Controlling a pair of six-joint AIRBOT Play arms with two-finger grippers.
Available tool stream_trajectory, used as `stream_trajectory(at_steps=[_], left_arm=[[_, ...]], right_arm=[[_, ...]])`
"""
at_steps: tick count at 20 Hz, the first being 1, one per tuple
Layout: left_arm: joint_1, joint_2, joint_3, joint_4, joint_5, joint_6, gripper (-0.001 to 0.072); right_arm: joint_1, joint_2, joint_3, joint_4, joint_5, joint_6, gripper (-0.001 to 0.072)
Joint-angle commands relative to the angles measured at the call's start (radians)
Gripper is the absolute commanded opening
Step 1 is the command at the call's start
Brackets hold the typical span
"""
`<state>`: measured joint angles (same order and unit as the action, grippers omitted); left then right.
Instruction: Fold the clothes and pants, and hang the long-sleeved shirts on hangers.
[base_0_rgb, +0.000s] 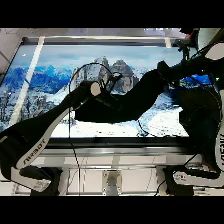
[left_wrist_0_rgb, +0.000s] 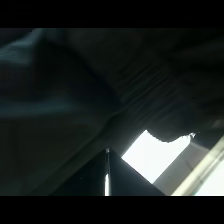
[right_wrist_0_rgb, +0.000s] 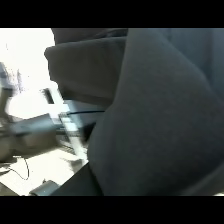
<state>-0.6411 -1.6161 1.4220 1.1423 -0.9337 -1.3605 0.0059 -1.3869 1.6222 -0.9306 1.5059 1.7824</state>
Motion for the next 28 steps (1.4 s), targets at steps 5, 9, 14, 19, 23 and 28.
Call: stream_trajectory(at_steps=[5, 9, 14, 19, 23, 28], left_arm=[[0.043, -0.043, -0.003, 0.002, 0.066, -0.031, 0.0007], [0.101, -0.031, -0.003, 0.002, 0.023, -0.031, 0.0007], [0.271, 0.128, -0.003, 0.002, -0.115, 0.027, 0.0007], [0.511, 0.325, -0.003, 0.002, -0.224, 0.068, 0.0007], [0.71, 0.428, -0.004, 0.002, -0.275, 0.067, 0.0007], [0.861, 0.436, -0.009, 0.002, -0.321, 0.066, 0.0007]], right_arm=[[0.25, -0.037, 0.001, -0.126, -0.163, 0.077, 0.0019], [0.354, -0.068, 0.001, -0.151, -0.262, 0.135, 0.0019], [0.474, -0.166, 0.001, -0.158, -0.415, 0.199, 0.002], [0.642, -0.263, 0.002, -0.08, -0.694, 0.168, 0.0513], [0.698, -0.267, 0.023, -0.013, -0.703, 0.066, 0.0513], [0.556, -0.15, 0.081, -0.36, -0.286, 0.034, 0.0513]])
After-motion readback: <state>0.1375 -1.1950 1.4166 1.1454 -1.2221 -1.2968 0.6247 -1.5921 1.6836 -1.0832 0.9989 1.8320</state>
